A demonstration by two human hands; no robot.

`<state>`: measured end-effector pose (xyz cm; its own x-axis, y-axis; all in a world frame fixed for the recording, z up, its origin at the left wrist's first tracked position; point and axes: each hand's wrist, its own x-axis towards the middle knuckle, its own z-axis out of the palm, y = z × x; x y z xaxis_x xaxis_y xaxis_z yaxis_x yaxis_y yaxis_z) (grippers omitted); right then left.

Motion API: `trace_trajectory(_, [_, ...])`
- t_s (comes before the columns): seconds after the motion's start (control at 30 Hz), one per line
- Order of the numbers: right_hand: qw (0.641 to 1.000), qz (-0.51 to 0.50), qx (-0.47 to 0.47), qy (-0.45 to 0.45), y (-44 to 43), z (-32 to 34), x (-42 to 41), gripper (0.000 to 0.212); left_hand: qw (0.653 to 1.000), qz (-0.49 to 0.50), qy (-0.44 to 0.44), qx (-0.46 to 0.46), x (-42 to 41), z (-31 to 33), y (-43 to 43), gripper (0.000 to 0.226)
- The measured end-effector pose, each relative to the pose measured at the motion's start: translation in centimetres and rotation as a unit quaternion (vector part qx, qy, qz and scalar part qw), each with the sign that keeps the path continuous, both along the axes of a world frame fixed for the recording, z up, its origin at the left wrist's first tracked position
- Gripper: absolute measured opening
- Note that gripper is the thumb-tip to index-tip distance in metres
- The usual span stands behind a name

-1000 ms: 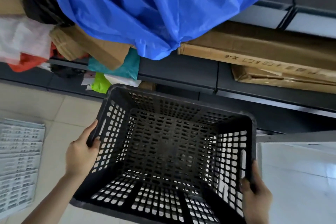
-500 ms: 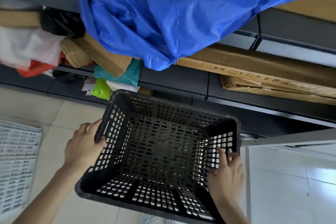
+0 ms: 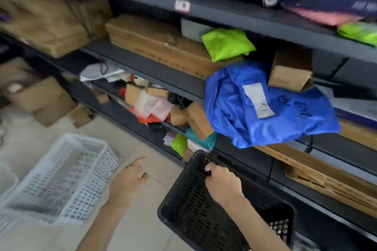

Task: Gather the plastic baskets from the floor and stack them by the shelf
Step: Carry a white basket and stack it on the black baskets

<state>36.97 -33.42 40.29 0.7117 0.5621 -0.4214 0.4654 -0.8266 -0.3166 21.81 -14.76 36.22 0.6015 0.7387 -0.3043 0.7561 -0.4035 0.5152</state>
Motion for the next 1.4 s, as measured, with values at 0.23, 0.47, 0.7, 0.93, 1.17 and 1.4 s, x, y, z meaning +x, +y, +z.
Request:
trace_trajectory(0.23, [0.976, 0.207, 0.036, -0.054, 8.0, 10.2, -6.0, 0.035, 0.992, 0.111, -0.023, 0.049, -13.0, 10.8, 0.9, 0.043])
trace_trajectory(0.47, [0.934, 0.344, 0.074, -0.059, 15.1, 13.2, -13.9, 0.031, 0.959, 0.258, -0.078, 0.090, -25.5, 14.7, -0.2, 0.040])
trace_trajectory(0.7, [0.883, 0.459, 0.047, -0.087, 25.1, 13.4, -23.1, 0.034, 0.928, 0.348, -0.079, 0.106, -33.1, 13.3, 3.4, 0.039])
trace_trajectory(0.93, [0.871, 0.478, 0.085, -0.075, 33.7, 11.1, -29.8, 0.042, 0.927, 0.364, -0.042, 0.083, -37.6, 10.3, 10.0, 0.045])
trace_trajectory(1.17, [0.844, 0.520, 0.051, -0.124, 40.9, 7.0, -30.8, 0.054, 0.932, 0.357, -0.042, 0.038, -38.6, 7.6, 17.6, 0.043])
trace_trajectory(1.4, [0.829, 0.537, 0.068, -0.138, 51.3, 2.3, -29.2, 0.039, 0.921, 0.385, -0.055, 0.014, -38.0, 4.2, 27.5, 0.050])
